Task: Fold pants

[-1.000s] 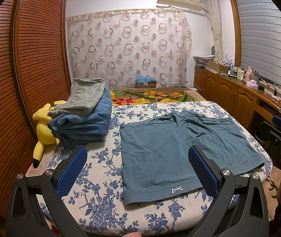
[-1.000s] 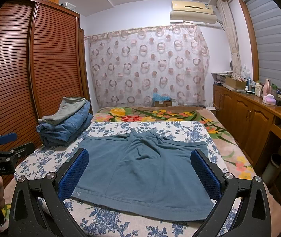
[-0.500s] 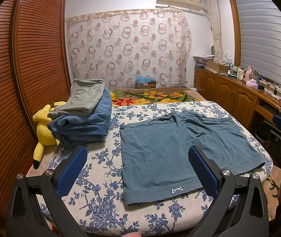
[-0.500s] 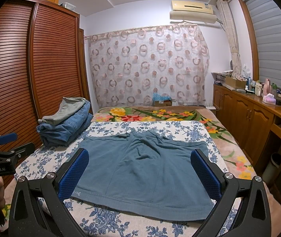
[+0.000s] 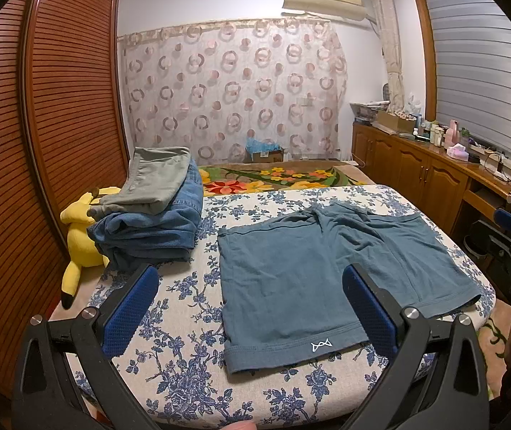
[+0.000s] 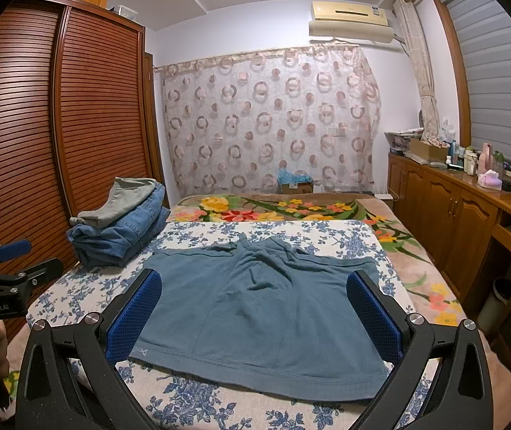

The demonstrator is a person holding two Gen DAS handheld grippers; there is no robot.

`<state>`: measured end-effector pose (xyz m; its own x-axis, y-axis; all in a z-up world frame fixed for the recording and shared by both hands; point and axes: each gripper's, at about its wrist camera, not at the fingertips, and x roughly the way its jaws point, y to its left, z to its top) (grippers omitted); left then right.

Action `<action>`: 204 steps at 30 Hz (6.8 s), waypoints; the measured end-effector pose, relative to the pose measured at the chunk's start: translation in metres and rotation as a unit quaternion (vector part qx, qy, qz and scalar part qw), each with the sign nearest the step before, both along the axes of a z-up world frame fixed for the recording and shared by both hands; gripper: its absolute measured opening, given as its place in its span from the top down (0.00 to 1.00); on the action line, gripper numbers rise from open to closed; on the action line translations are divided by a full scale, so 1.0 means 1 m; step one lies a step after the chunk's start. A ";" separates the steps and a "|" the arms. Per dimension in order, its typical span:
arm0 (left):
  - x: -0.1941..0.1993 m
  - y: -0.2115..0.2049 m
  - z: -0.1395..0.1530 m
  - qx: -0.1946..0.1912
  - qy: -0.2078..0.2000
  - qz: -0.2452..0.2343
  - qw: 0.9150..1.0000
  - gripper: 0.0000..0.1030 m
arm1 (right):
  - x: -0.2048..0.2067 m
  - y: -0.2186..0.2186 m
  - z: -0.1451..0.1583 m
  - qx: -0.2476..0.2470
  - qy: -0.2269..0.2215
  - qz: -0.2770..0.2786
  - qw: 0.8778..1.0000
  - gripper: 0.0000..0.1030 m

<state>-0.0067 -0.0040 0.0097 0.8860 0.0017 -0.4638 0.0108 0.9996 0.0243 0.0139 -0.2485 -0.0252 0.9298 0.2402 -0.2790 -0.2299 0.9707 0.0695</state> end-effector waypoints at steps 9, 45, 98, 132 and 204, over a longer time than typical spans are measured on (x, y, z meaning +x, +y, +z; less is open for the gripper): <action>-0.001 -0.001 0.000 0.001 -0.001 0.001 1.000 0.00 | 0.000 0.000 0.001 0.000 0.000 0.000 1.000 0.00; 0.065 -0.016 -0.052 0.018 0.098 -0.075 0.992 0.00 | 0.027 -0.005 0.000 -0.007 0.053 -0.043 0.998 0.04; 0.143 -0.073 -0.110 -0.007 0.211 -0.168 0.963 0.00 | 0.177 -0.051 0.037 -0.056 0.224 -0.022 0.973 0.99; 0.142 -0.077 -0.114 0.031 0.221 -0.165 0.961 0.00 | 0.006 -0.014 0.021 -0.075 0.197 0.031 0.977 0.39; 0.103 -0.091 -0.033 -0.019 0.121 -0.266 0.956 0.93 | -0.025 -0.023 0.003 -0.028 0.162 0.021 0.986 0.24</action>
